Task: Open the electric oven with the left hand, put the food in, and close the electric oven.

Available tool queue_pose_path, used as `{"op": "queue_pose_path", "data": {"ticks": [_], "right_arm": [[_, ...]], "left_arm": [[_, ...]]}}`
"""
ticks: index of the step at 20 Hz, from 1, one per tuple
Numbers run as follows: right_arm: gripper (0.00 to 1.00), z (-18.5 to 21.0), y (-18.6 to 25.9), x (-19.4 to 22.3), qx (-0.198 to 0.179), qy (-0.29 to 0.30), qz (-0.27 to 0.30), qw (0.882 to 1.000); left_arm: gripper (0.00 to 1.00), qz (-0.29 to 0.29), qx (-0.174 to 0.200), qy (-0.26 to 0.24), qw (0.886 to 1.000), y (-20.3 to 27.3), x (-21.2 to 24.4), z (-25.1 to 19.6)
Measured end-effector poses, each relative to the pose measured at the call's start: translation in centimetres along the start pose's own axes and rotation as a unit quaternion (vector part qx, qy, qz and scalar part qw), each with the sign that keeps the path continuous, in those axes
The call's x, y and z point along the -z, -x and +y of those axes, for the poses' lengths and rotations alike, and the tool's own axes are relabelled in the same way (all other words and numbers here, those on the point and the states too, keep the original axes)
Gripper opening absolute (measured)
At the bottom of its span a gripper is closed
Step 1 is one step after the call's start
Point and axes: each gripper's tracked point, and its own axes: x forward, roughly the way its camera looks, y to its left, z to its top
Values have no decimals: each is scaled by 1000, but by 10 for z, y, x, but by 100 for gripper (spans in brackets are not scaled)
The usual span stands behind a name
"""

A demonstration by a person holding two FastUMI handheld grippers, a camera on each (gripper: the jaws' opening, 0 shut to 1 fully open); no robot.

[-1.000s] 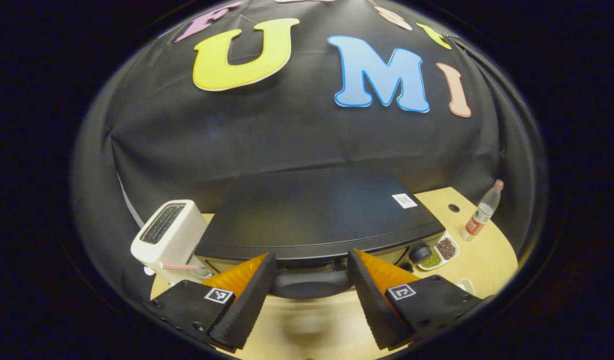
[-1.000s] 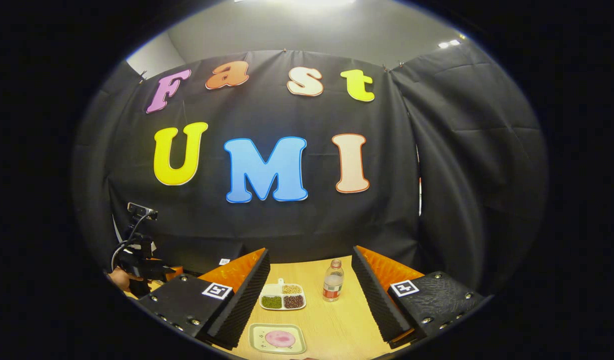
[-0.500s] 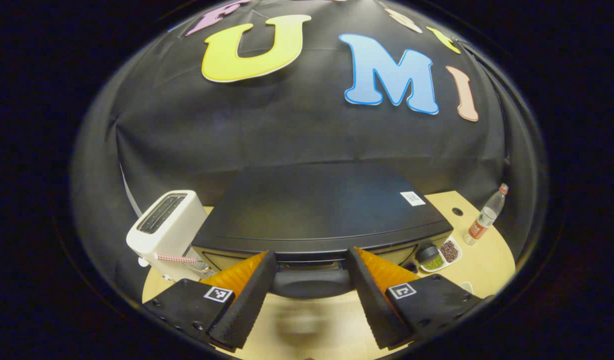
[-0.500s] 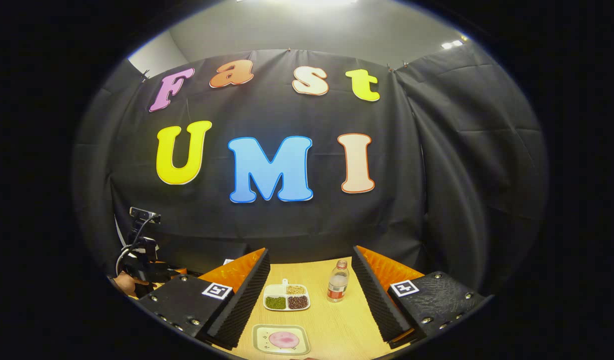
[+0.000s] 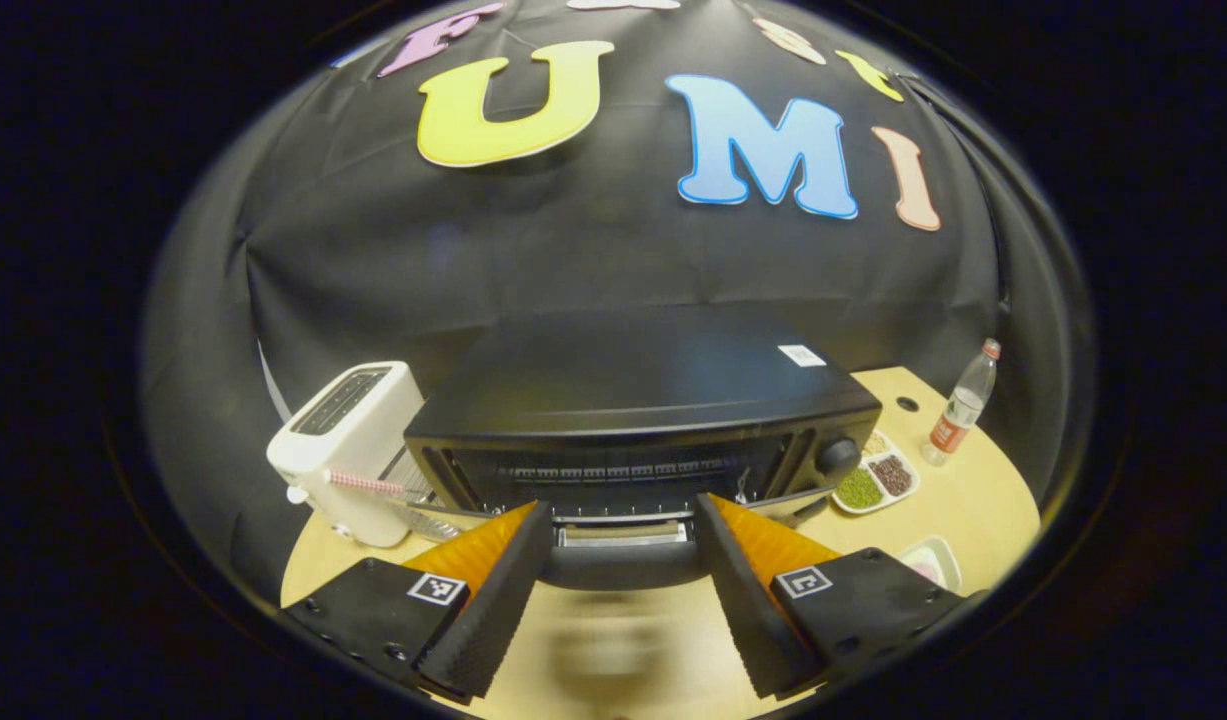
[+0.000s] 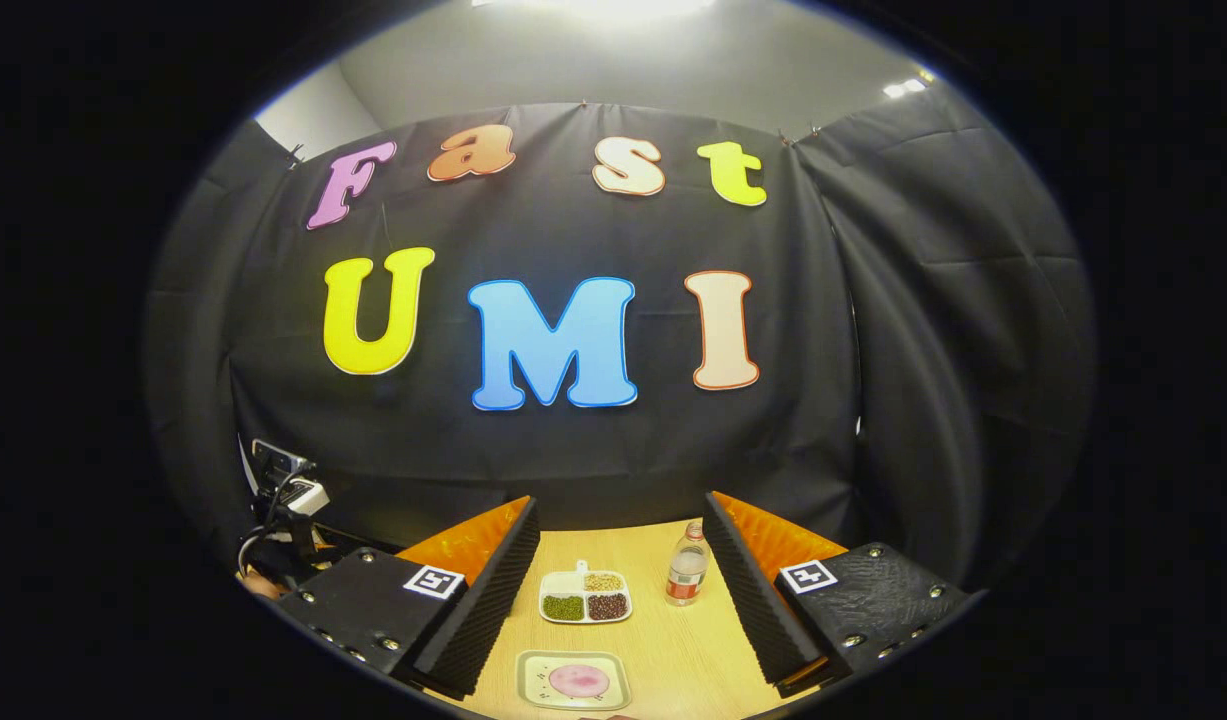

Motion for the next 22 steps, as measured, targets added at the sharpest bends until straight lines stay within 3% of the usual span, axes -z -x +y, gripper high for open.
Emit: {"op": "queue_pose_path", "data": {"ticks": [4,5,13,17,22], "right_arm": [[99,3,5,1,-6,4,1,1000],[99,2,5,2,-8,7,2,1000],[99,-3,9,11,-8,1,16,1000],[99,-8,12,18,-5,5,26,1000],[99,-11,9,37,-10,2,56,998]], "left_arm": [[100,14,-1,-5,1000,13,27,-4],[97,18,0,-2,1000,15,34,-5],[96,76,5,27,997,25,94,-7],[100,95,2,-2,995,23,116,-6],[100,30,10,-4,999,47,59,-15]]}}
